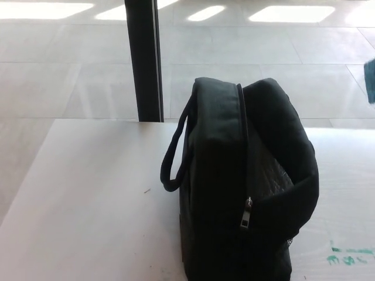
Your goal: The robot uses its right hand to pick up the cube kept on the middle of the desk and put it inside the bag next to it
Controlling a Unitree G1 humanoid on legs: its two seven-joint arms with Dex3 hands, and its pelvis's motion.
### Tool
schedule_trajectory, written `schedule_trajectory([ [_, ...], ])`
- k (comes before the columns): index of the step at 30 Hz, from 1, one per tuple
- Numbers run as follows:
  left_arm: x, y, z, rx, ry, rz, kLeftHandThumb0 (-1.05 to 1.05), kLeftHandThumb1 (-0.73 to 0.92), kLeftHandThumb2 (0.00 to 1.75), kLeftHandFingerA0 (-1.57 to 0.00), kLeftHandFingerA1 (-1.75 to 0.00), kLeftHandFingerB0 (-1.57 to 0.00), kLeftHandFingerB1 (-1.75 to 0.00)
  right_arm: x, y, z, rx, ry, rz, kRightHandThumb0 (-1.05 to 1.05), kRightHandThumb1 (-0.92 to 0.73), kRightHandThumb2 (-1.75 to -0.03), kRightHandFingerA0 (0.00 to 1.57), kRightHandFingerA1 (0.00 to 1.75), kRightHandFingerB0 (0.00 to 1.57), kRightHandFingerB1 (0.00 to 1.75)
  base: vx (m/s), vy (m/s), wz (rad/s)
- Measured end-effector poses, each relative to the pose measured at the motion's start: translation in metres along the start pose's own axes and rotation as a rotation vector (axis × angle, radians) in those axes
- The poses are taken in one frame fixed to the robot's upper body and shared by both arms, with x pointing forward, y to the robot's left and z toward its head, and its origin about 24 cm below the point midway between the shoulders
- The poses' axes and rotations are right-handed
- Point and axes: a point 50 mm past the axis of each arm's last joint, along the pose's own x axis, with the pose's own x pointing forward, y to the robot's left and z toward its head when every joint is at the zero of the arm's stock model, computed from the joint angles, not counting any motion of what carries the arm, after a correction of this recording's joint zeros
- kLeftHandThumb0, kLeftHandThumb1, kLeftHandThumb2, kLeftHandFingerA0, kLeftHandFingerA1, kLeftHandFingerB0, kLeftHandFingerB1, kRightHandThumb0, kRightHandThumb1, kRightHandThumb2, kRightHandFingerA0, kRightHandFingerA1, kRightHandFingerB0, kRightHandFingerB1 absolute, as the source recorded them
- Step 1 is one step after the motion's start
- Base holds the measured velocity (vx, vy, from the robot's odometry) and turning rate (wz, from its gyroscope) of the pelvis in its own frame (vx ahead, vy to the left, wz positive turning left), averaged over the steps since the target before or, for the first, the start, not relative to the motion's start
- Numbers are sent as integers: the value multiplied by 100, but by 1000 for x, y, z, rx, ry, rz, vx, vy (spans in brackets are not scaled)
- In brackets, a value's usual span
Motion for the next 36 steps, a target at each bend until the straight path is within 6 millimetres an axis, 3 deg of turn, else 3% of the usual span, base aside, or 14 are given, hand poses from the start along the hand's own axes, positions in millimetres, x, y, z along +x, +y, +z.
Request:
schedule_trajectory([
  [5,-1,2,-2,0,9,7,-105,52,91,-43,-154,-35,-144,14,-15,35,78,-124,-72,-21,-47,-122,88,174,76,160,0,0,0],
  [6,-1,2,-2,0,9,8,-105,51,93,-44,-155,-34,-148,15,-16,41,90,-148,-76,-21,-53,-111,88,175,76,161,0,0,0],
  [7,-1,3,-2,1,10,8,-105,51,93,-44,-155,-34,-148,16,-17,49,103,-176,-78,-21,-53,-111,88,175,76,161,0,0,0],
  [9,-2,3,-3,2,12,11,-105,52,92,-44,-155,-36,-145,18,-15,68,128,-246,-63,-19,-49,-115,88,175,78,160,0,0,0],
  [11,-2,3,-3,3,13,11,-105,52,90,-42,-153,-35,-144,17,-13,80,133,-293,-48,-25,-58,-102,88,175,77,156,0,0,0],
  [14,-2,4,-3,4,13,11,-105,52,91,-43,-155,-35,-145,13,-5,105,129,-389,14,-27,-57,-107,91,175,75,160,0,0,0],
  [18,-3,4,-4,6,15,12,-105,54,93,-44,-155,-33,-144,3,13,118,106,-452,119,-25,-55,-102,89,175,70,164,0,0,0],
  [22,-4,5,-6,7,18,14,-105,53,92,-43,-156,-32,-145,-7,30,116,96,-459,210,-25,-57,-93,89,175,71,166,0,0,0],
  [26,-4,5,-6,7,20,15,-105,54,91,-42,-154,-31,-143,-12,35,112,31,-472,269,-25,-56,-83,91,175,84,128,0,0,0],
  [28,-4,5,-7,7,22,16,-105,56,91,-41,-151,-32,-140,-15,38,108,-10,-475,294,-27,-55,-74,94,173,92,78,0,0,0],
  [29,-4,5,-7,7,23,16,-105,56,91,-41,-151,-32,-140,-16,38,107,-24,-476,301,-27,-55,-74,94,173,92,78,0,0,0],
  [31,-4,5,-7,6,23,16,-105,55,91,-41,-153,-32,-141,-16,40,106,-40,-477,311,-27,-60,-85,91,175,77,144,0,0,0],
  [32,-3,5,-6,5,21,15,-105,54,91,-41,-153,-31,-142,-16,42,105,-47,-477,320,-26,-60,-84,88,175,67,162,0,0,0],
  [36,-3,4,-5,5,20,13,-105,54,91,-41,-153,-32,-143,-17,48,102,-61,-483,348,-26,-58,-80,85,175,66,167,0,0,0],
])
